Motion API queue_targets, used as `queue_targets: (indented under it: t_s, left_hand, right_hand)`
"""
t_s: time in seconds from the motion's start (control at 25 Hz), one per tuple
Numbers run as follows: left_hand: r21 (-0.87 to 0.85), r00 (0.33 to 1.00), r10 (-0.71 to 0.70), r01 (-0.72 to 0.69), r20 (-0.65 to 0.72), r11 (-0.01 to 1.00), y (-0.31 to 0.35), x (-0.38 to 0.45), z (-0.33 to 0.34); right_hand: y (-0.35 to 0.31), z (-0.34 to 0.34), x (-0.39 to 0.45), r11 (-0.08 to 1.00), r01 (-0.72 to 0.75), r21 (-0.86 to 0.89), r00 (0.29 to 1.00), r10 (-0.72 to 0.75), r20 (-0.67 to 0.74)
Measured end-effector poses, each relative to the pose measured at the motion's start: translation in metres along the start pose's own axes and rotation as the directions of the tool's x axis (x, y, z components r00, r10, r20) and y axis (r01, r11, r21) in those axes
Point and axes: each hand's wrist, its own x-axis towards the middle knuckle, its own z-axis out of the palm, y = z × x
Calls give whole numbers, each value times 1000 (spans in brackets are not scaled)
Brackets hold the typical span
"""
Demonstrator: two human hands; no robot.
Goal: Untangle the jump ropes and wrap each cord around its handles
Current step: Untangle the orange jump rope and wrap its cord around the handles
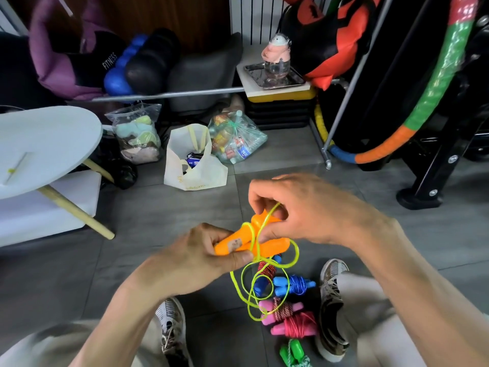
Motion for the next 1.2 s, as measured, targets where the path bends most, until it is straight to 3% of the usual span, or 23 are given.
queue_targets:
  t_s: [0.12,0.24,0.4,0.52,0.56,0.6,0.64,0.72,0.8,0.92,1.08,1.2]
  left_hand:
    - [19,989,42,-45,145,999,-1,-4,-2]
    - [-93,971,137,-121,197,988,-1,-8,-3]
    - [-272,966,219,-175,138,946,-2,-11,-4]
    - [-465,969,239,-181,69,867,-2,-14,-2]
    - [-520,968,247,-197,28,831,-1,-15,-3]
    - [-560,969,247,-215,-18,800,0,-17,-5]
    - [-588,970,232,-226,-65,777,1,-17,-9]
    - [-635,976,146,-217,-162,742,1,-16,-14]
    - [-670,970,49,-201,-238,715,-1,-15,-17]
    - [-661,958,0,-199,-288,723,2,-14,-16]
    - [-739,932,-83,-224,-354,636,1,-14,-22]
    - [-720,892,-139,-246,-431,649,-3,-11,-22]
  right_hand:
    - [3,0,1,939,-15,344,982,-50,180]
    - [12,-4,3,709,-68,701,968,-122,218]
    - [8,14,10,309,-40,950,980,-175,98]
    - [-5,35,16,-166,-152,974,979,-160,126]
    - [-8,41,17,-270,-171,948,979,-153,133]
    - [-10,49,18,-286,-157,945,984,-124,126]
    - [-12,55,20,-211,-128,969,991,-75,115]
    - [-14,65,21,48,-98,994,995,-10,99]
    - [-18,64,21,234,-163,959,982,134,134]
    - [-13,53,19,322,-206,924,945,311,102]
    - [-9,56,21,478,-144,866,940,339,-31]
    - [-9,61,17,600,-135,788,957,284,-52]
